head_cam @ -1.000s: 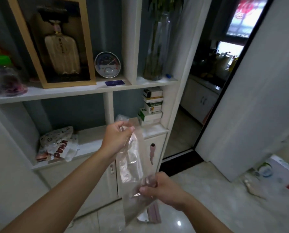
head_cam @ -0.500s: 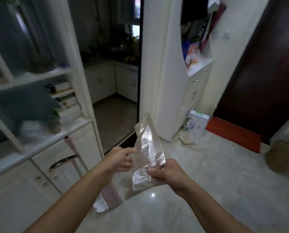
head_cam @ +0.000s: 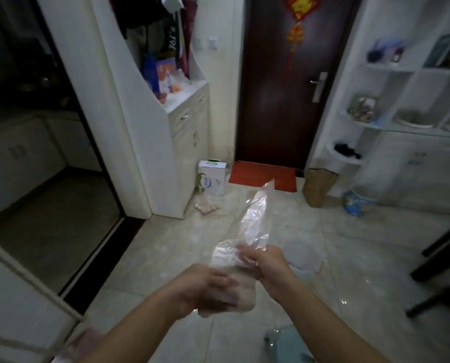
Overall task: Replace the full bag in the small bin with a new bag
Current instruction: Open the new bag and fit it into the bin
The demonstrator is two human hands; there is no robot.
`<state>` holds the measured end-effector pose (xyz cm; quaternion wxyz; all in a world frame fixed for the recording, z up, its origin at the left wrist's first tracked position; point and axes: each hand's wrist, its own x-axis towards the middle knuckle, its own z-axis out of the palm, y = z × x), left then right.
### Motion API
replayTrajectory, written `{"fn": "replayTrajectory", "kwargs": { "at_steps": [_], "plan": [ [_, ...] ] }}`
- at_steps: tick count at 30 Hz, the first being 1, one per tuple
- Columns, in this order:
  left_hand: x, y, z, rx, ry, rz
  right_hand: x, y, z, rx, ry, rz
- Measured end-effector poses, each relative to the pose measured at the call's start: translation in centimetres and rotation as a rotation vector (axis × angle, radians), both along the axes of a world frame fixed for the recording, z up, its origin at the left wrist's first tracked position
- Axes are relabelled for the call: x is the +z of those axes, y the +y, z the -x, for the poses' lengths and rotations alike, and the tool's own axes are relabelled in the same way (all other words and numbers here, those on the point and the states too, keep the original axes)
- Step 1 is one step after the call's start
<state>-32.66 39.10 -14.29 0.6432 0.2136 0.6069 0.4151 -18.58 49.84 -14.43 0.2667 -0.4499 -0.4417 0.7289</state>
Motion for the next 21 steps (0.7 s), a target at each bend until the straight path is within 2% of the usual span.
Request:
{"fn": "replayTrajectory", "kwargs": {
  "at_steps": [3,8,10,13,17,21],
  "plan": [
    [-0.4,4.0,-1.8,0.012,-0.073,-0.016,0.1,1.7,-3.7,0.045,-0.038,0.09],
    [-1.1,10.8,-4.8,0.014,-0.164,-0.027,-0.6,3.9,-8.4,0.151,0.003,0.232],
    [-1.6,13.6,-5.8,-0.002,-0.174,-0.023,-0.8,4.8,-9.9,0.163,-0.002,0.214],
    [-2.7,18.2,-6.5,-0.021,-0.138,0.024,-1.3,6.9,-11.5,0.184,-0.116,0.093],
    [-3.9,25.3,-6.4,-0.056,-0.132,0.103,-2.3,11.8,-12.0,0.068,-0.123,0.1],
    [-2.4,30.9,-6.0,-0.196,-0.13,0.181,-2.6,17.0,-11.2,-0.199,-0.076,0.121]
  ]
}}
